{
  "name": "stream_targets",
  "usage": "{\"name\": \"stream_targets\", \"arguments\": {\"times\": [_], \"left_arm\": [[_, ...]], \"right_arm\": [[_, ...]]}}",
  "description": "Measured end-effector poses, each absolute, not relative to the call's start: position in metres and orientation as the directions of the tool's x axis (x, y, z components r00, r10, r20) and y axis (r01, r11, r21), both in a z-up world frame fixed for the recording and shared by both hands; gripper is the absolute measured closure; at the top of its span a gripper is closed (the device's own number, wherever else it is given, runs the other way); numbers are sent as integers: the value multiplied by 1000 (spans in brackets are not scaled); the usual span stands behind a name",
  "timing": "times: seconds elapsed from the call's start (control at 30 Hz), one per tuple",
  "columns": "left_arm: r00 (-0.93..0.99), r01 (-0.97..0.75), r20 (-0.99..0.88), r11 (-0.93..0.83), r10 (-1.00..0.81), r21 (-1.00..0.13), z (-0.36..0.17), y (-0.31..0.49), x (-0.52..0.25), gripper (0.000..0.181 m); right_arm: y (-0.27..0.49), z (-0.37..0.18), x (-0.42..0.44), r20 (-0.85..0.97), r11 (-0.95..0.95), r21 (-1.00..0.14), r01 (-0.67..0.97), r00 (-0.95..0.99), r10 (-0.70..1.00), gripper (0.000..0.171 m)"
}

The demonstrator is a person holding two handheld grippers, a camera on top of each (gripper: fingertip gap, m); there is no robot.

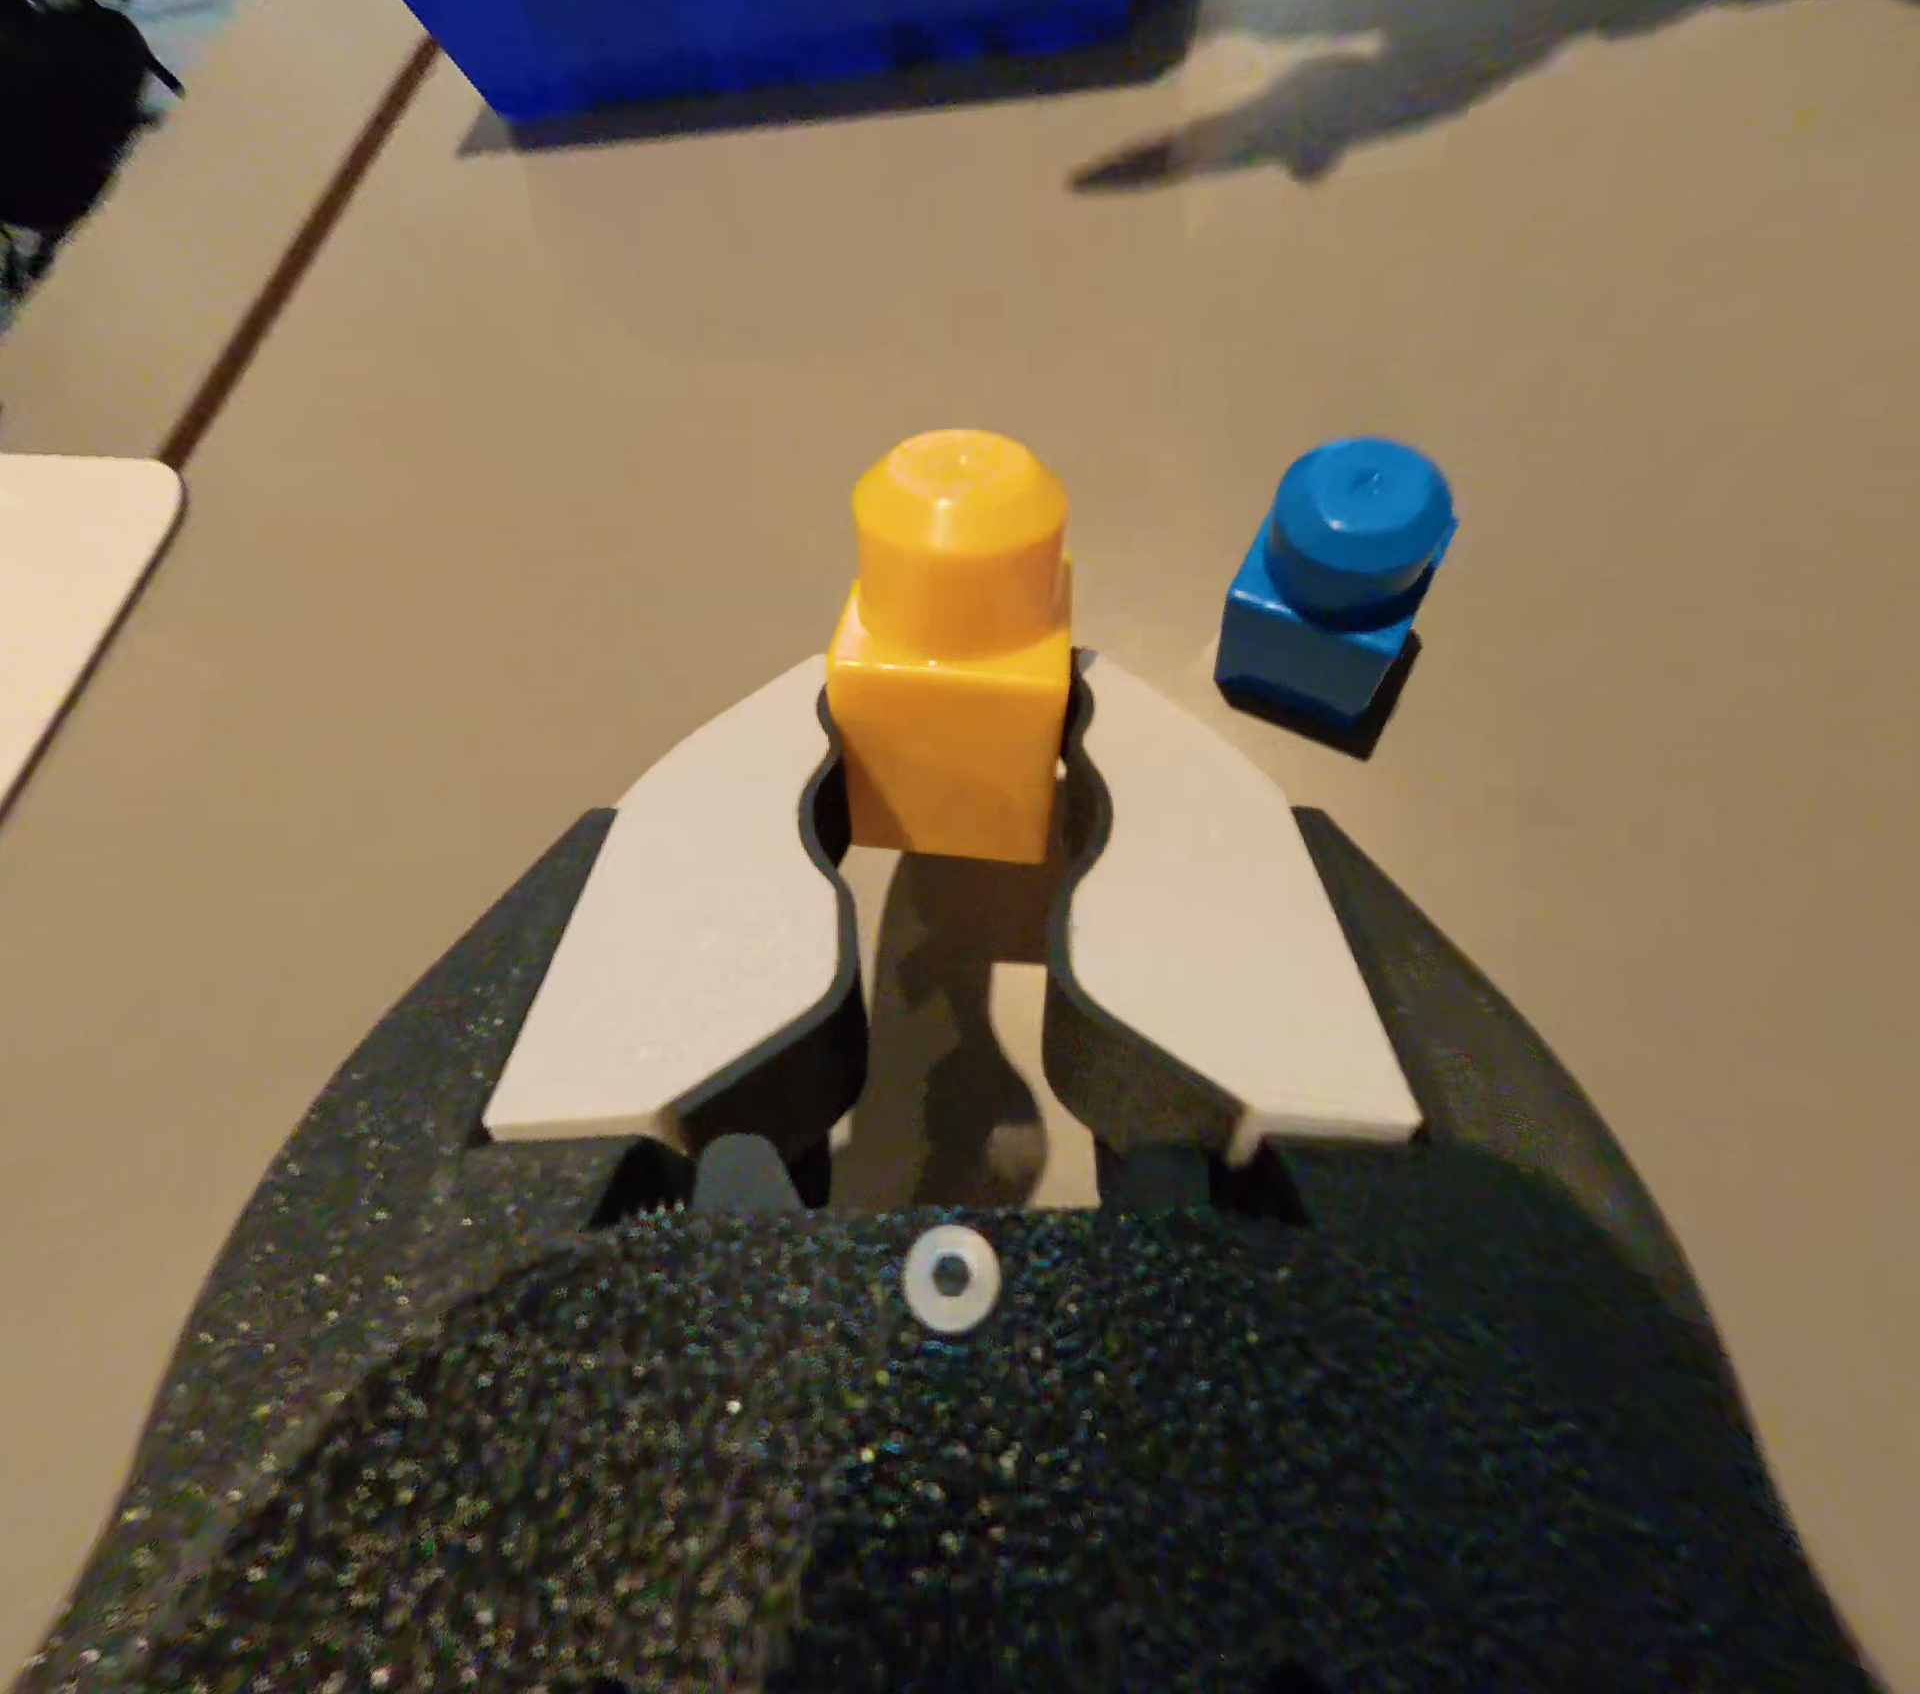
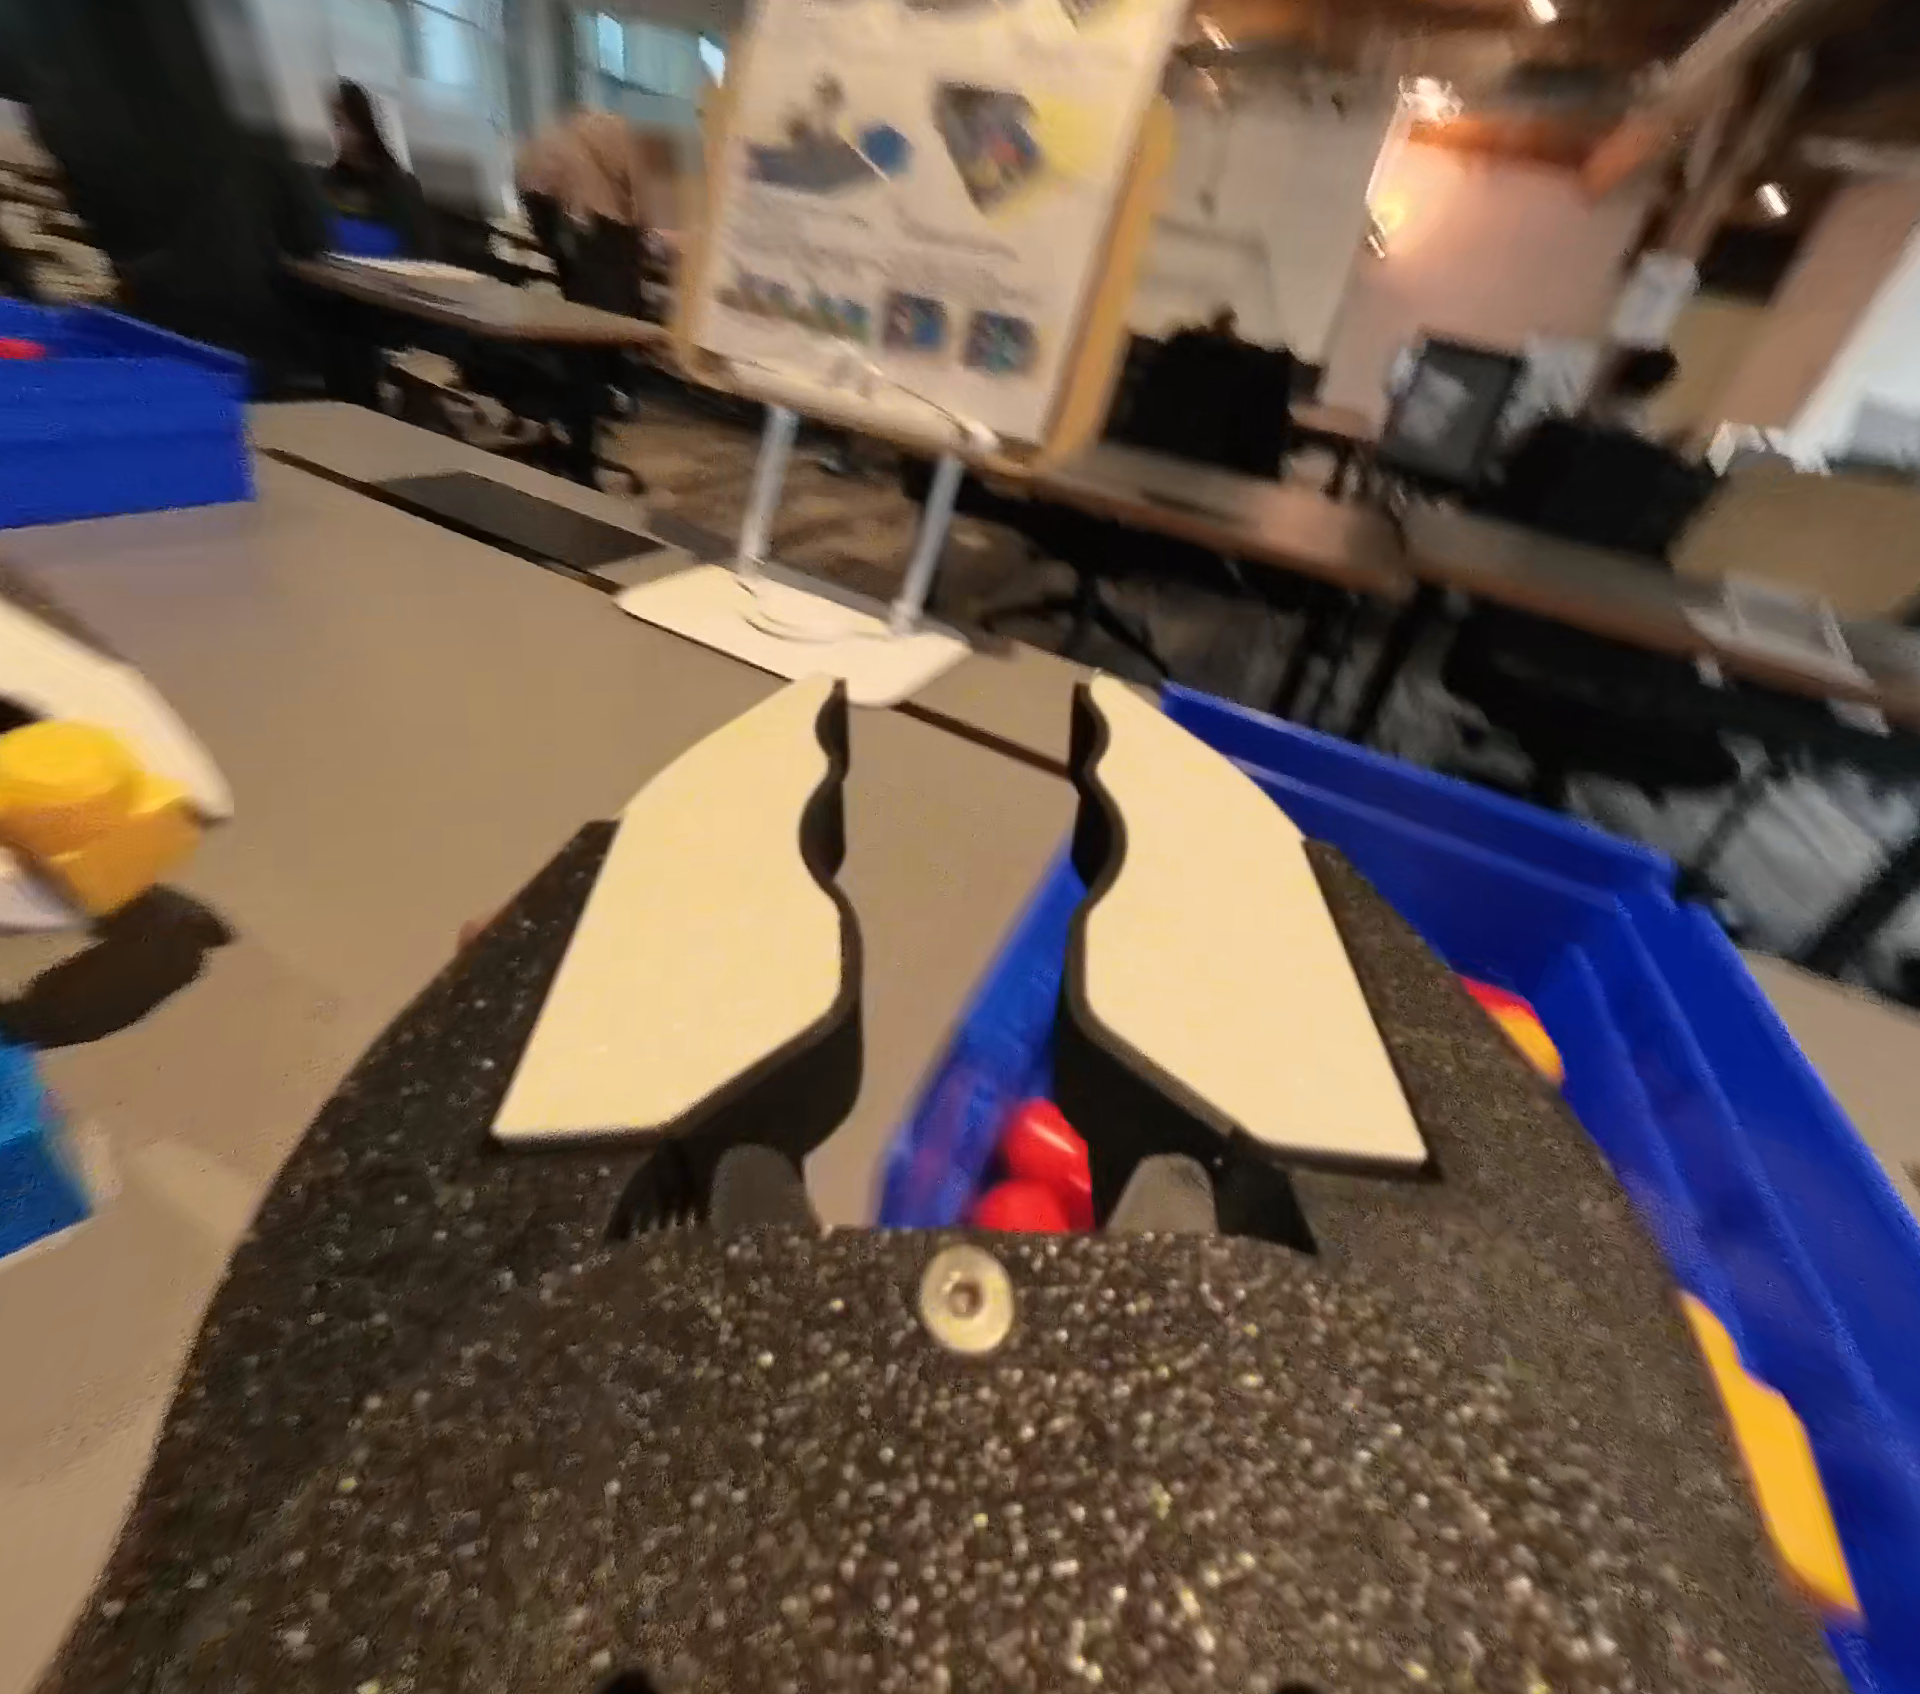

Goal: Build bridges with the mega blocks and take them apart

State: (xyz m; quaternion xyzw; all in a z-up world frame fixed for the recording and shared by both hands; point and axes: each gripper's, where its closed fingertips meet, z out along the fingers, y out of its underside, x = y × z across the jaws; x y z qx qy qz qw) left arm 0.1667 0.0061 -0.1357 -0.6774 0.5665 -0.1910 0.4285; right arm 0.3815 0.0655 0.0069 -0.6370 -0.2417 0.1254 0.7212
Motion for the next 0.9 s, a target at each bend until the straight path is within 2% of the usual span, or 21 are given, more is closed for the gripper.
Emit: {"name": "stream_targets", "arguments": {"times": [0.1,0.23,0.37,0.67,0.8,0.9], "left_arm": [[286,-591,-318,95,-904,-801,-123,6,169,145],[284,-621,-456,201,-843,-758,-113,6,171,145],[256,-633,-529,273,-809,-724,-109,1,175,145],[181,-617,-597,382,-782,-688,-103,-15,185,144],[163,-606,-589,391,-791,-693,-104,-18,188,144],[160,-600,-577,385,-801,-701,-105,-19,188,144]], "right_arm": [[32,10,319,307,257,-949,183,720,622,134],[-9,-26,234,434,302,-894,330,471,768,132],[-33,-51,187,449,304,-866,396,351,822,132],[-40,-68,171,403,259,-865,431,287,869,129],[-40,-71,171,418,267,-853,449,279,865,141],[-40,-72,172,405,252,-853,458,274,873,142]]}}
